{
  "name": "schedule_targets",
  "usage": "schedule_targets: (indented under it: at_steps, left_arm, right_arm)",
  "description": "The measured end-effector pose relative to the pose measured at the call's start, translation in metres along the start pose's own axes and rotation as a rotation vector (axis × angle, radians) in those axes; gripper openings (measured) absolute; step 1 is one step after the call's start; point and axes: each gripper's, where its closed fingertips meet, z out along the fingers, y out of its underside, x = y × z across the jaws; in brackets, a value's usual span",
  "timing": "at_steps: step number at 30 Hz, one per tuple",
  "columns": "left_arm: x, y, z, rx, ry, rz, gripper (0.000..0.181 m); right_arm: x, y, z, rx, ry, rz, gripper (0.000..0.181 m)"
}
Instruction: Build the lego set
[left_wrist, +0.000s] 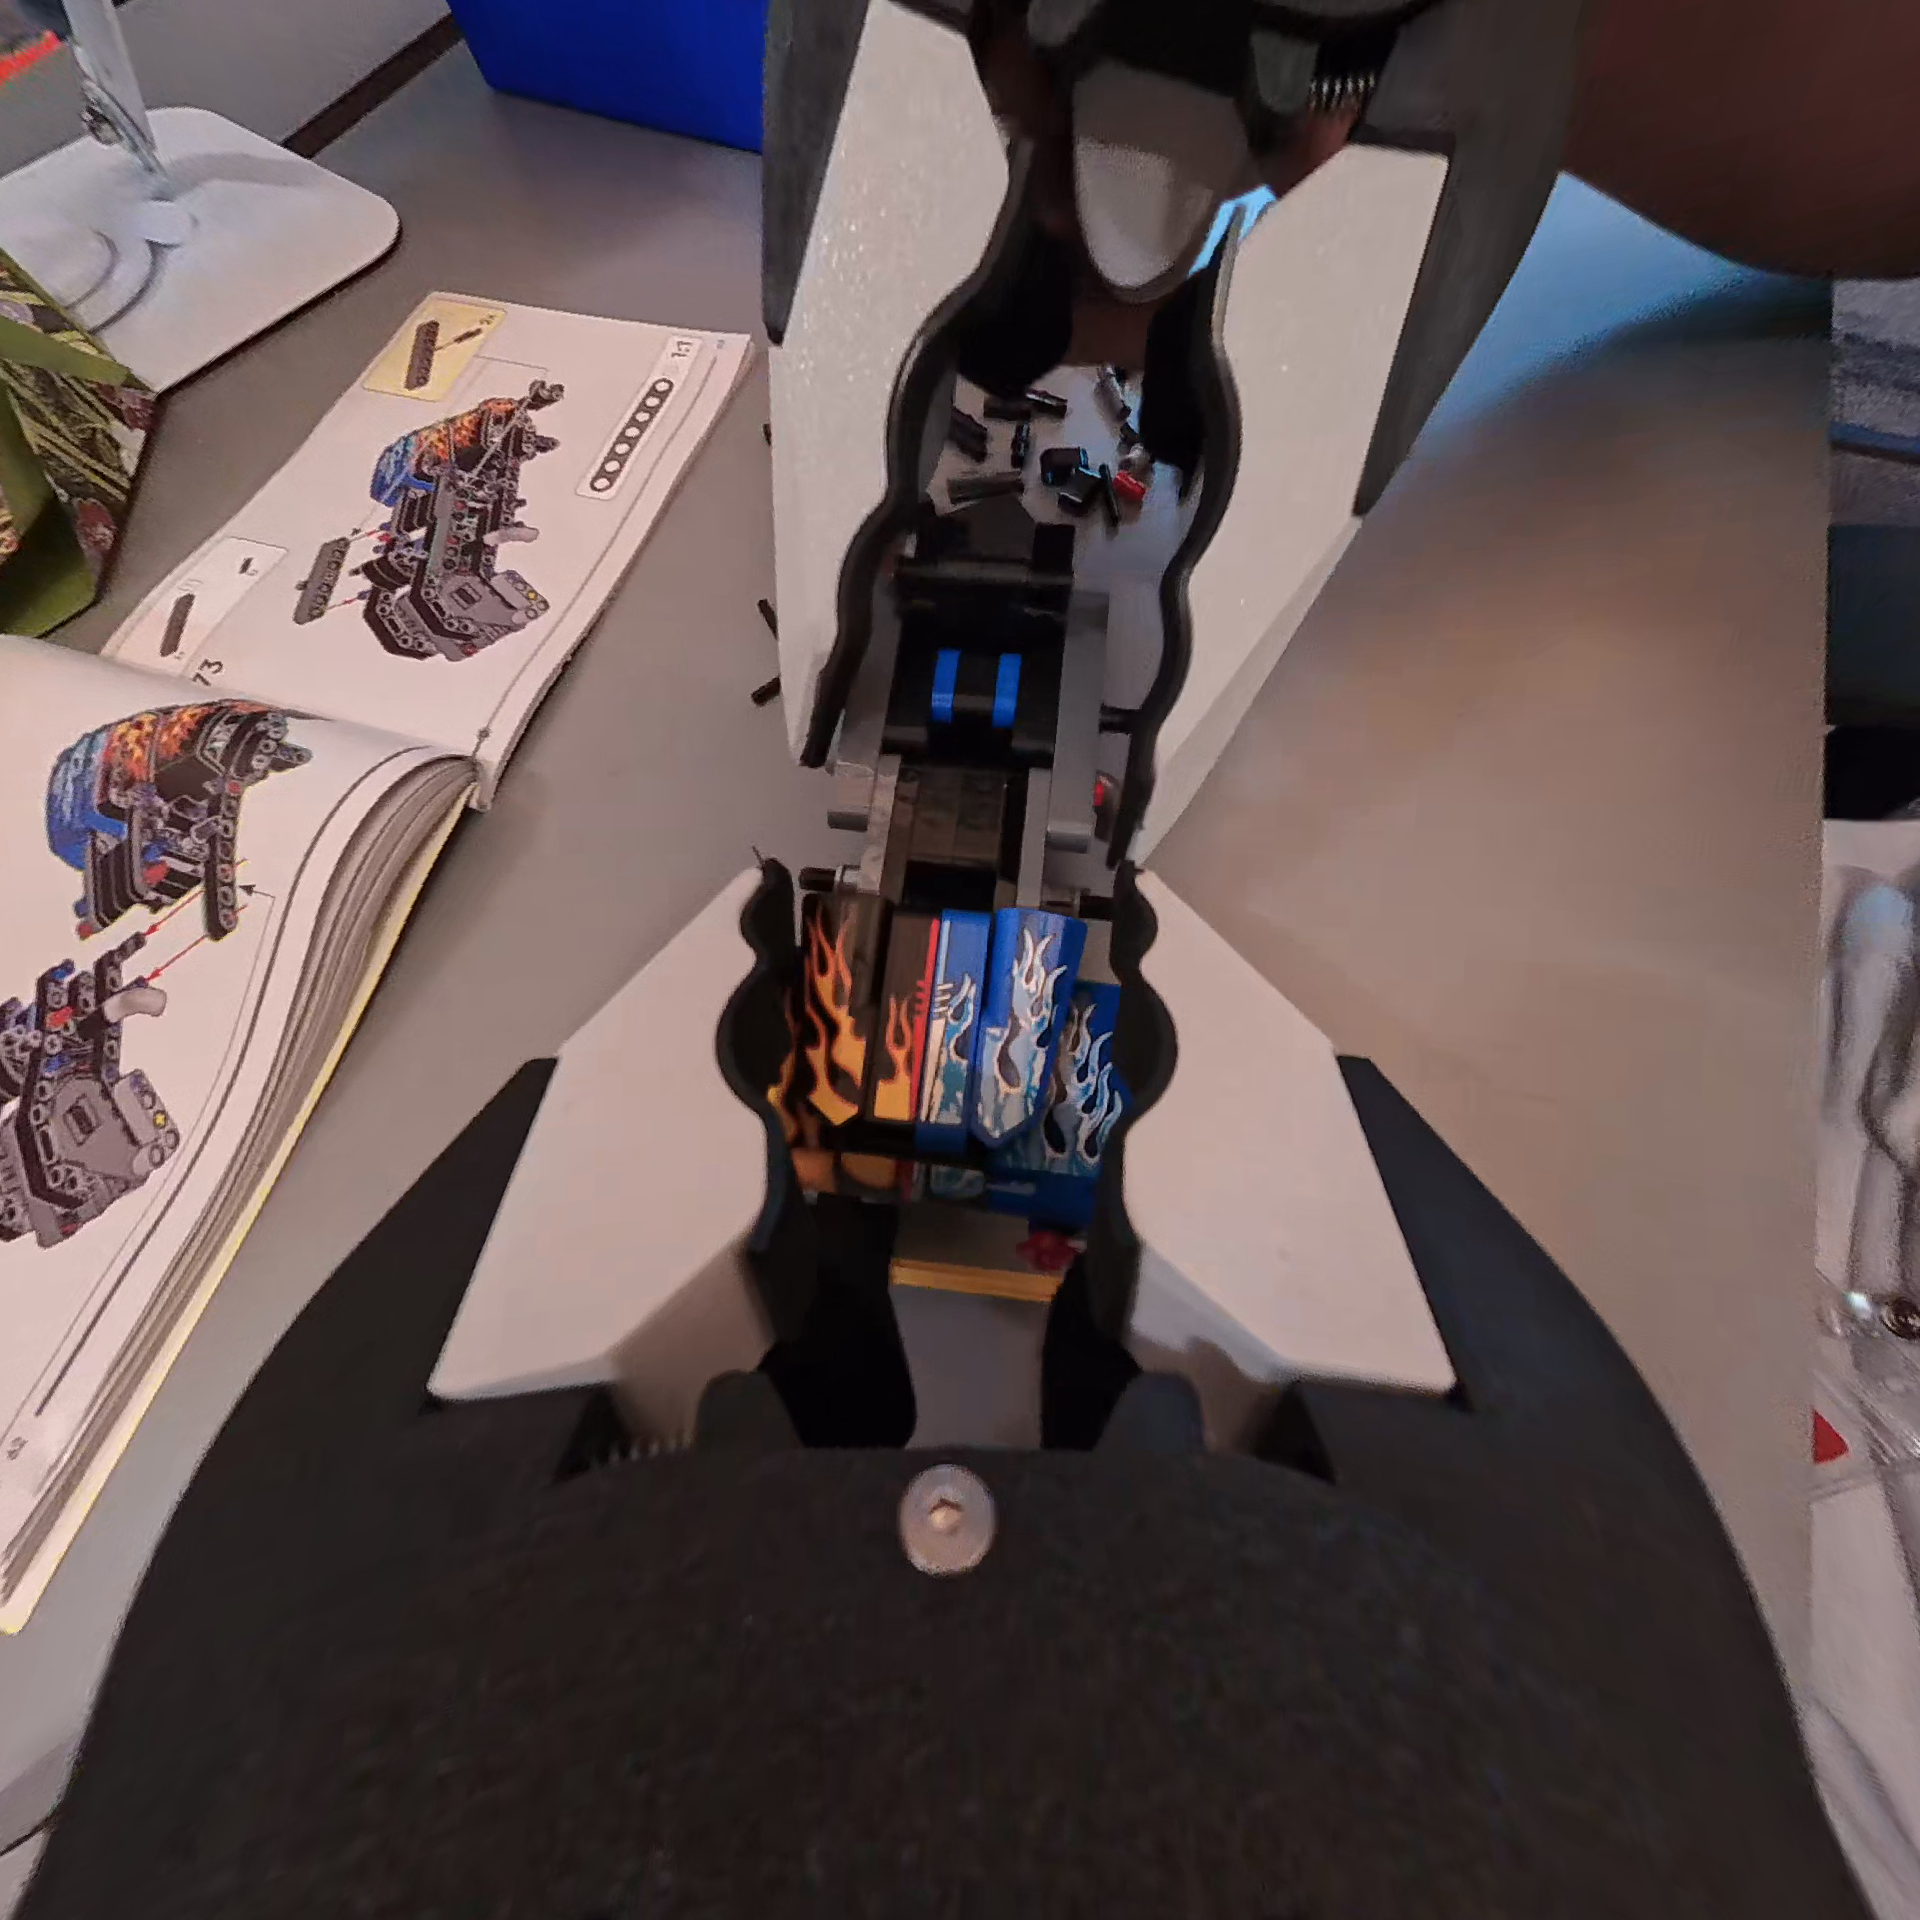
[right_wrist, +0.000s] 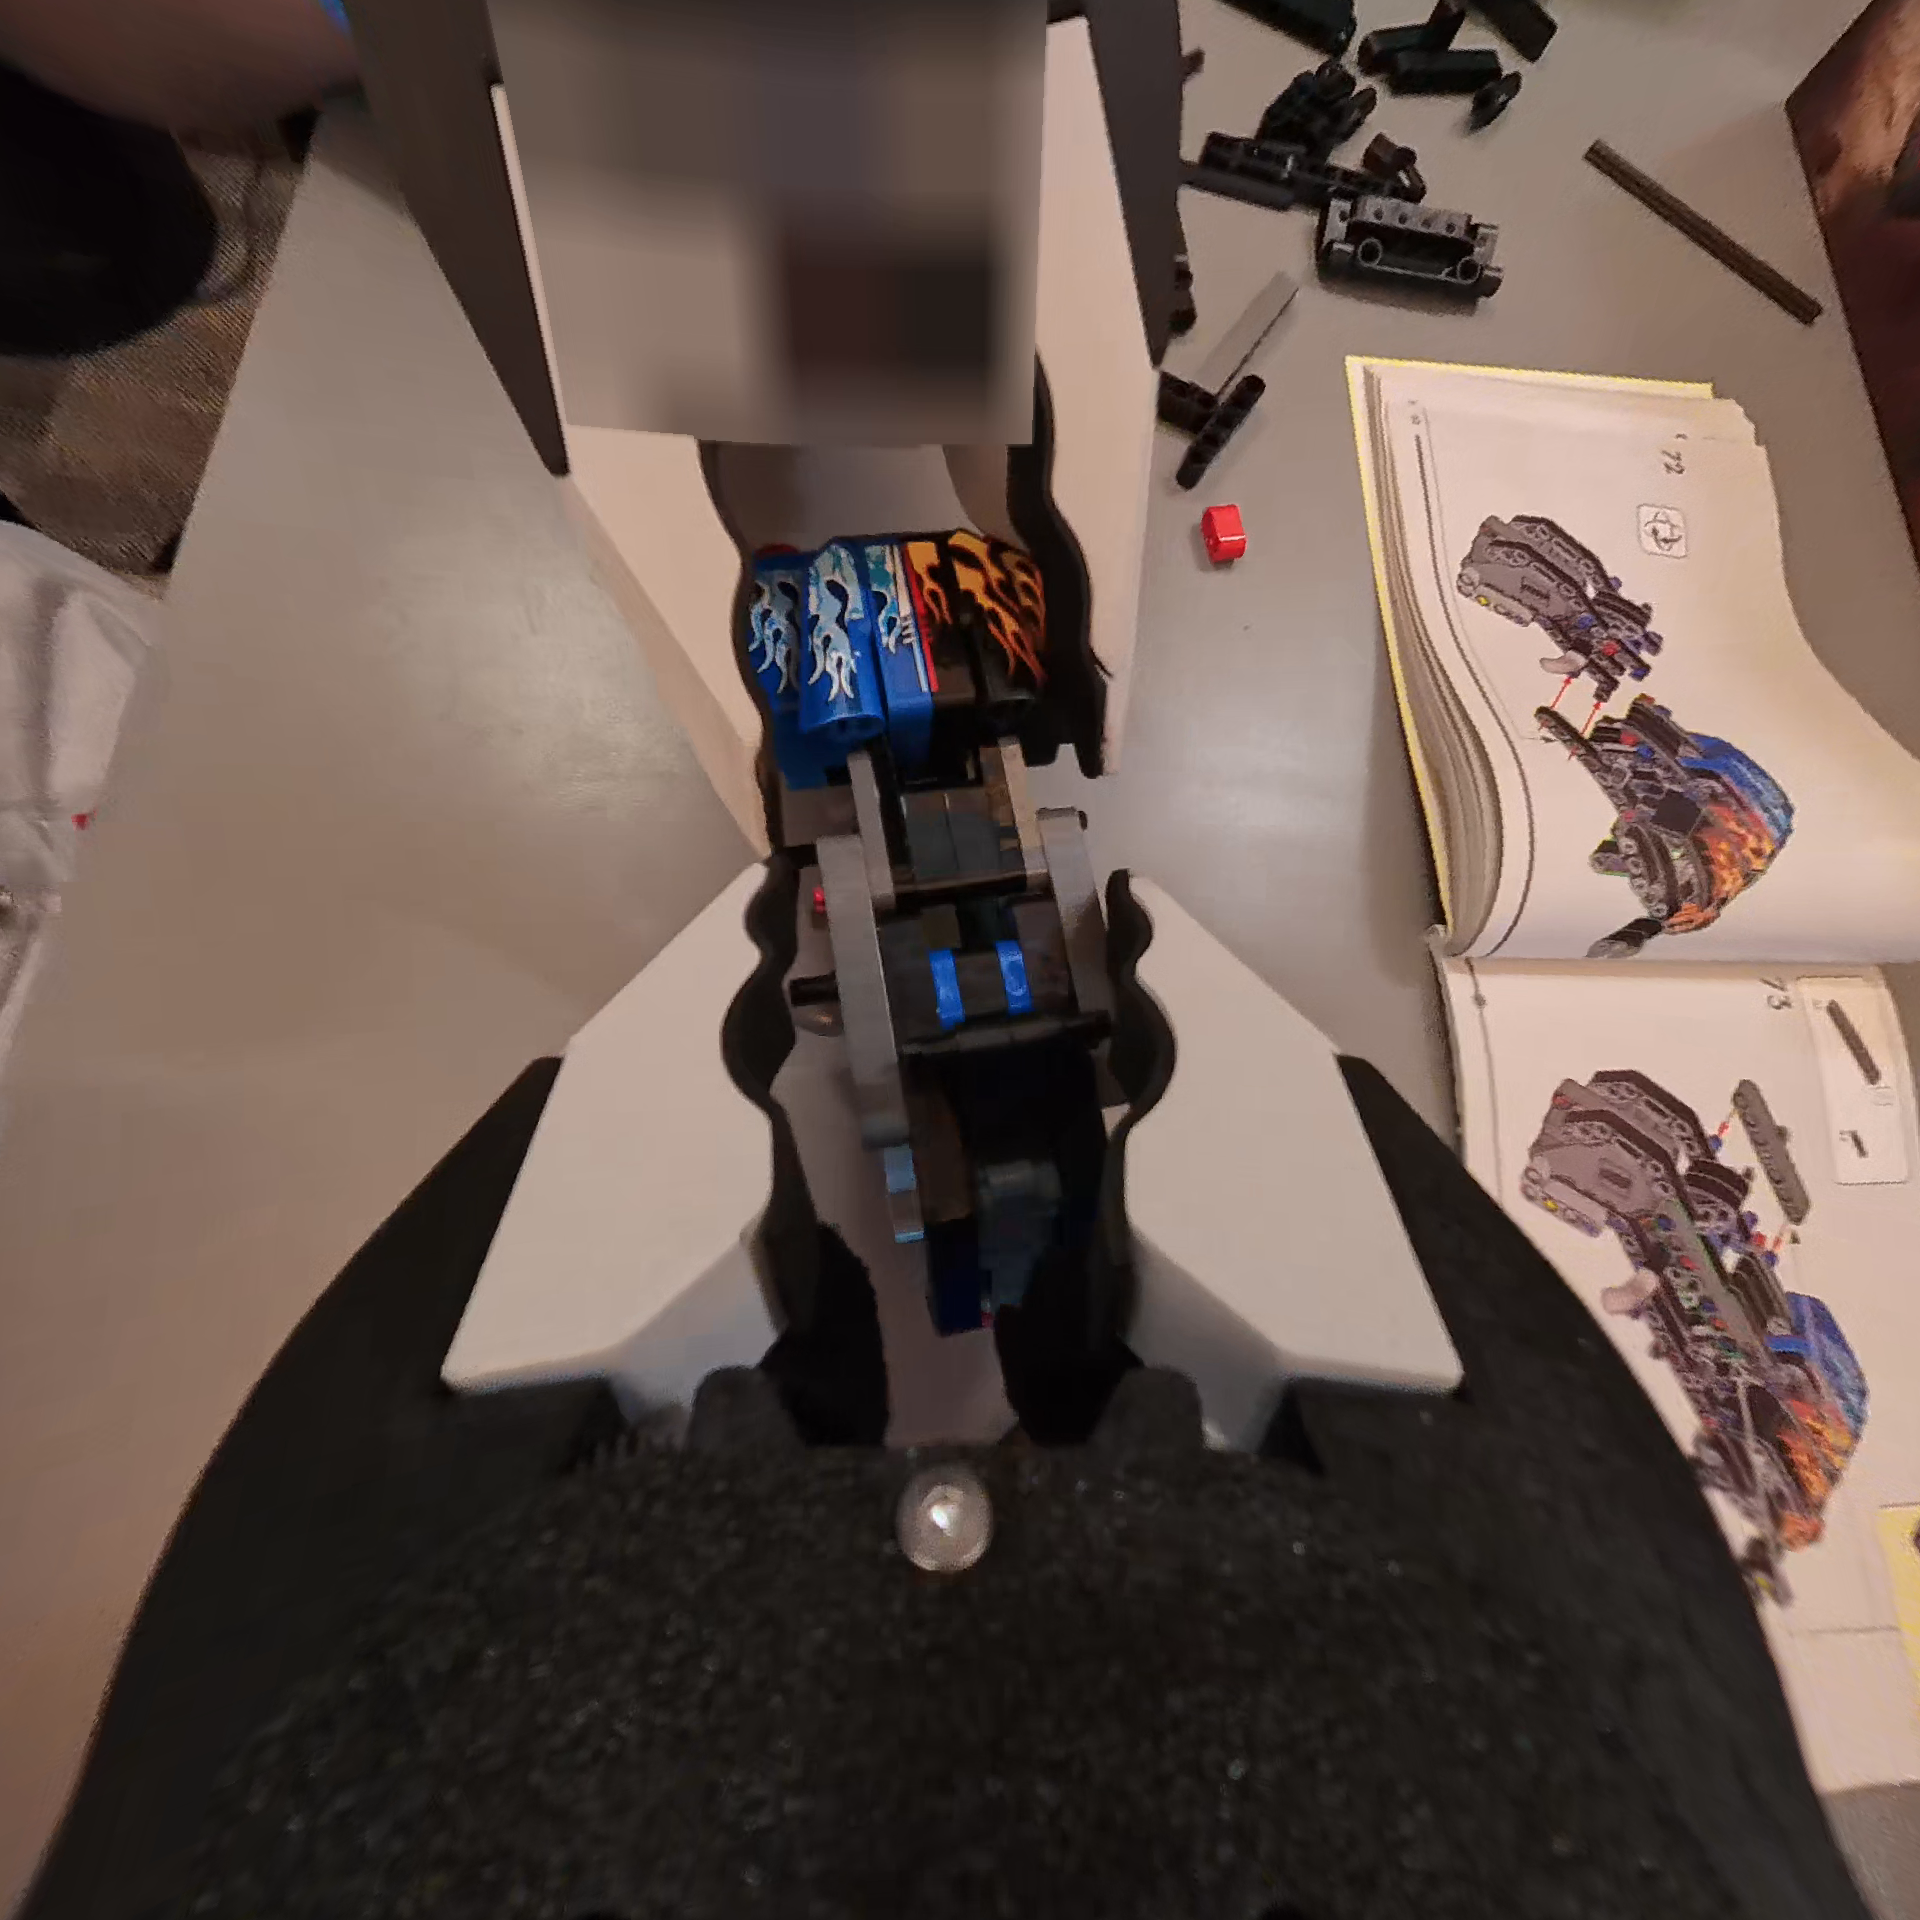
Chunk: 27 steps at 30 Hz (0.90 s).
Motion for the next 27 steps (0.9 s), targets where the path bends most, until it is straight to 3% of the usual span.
schedule_targets:
  at_steps: [1, 2, 4, 6, 11, 17, 27]
  left_arm:
    - [0.001, 0.0, 0.0, -0.009, 0.006, 0.008, 0.059]
    - [-0.001, -0.002, -0.002, -0.009, 0.003, 0.018, 0.063]
    - [-0.005, -0.012, -0.011, 0.023, 0.012, 0.025, 0.067]
    - [-0.003, -0.022, -0.017, 0.055, 0.098, 0.002, 0.069]
    - [0.003, -0.016, -0.001, -0.016, 0.272, 0.017, 0.076]
    - [0.006, -0.014, 0.013, -0.019, 0.313, -0.003, 0.067]
    - [0.01, -0.014, 0.011, 0.025, 0.359, -0.086, 0.058]
  right_arm:
    - [-0.002, 0.0, -0.001, 0.017, -0.015, 0.002, 0.061]
    - [0.001, 0.001, -0.003, 0.017, -0.009, -0.007, 0.057]
    - [0.013, 0.0, -0.011, 0.017, 0.066, -0.023, 0.07]
    - [0.014, -0.006, -0.023, 0.066, 0.089, 0.017, 0.071]
    - [0.003, 0.007, -0.02, 0.113, 0.087, 0.145, 0.071]
    - [0.008, 0.003, -0.015, 0.191, 0.111, 0.139, 0.058]
    - [0.004, 0.007, -0.014, 0.196, 0.106, 0.041, 0.059]
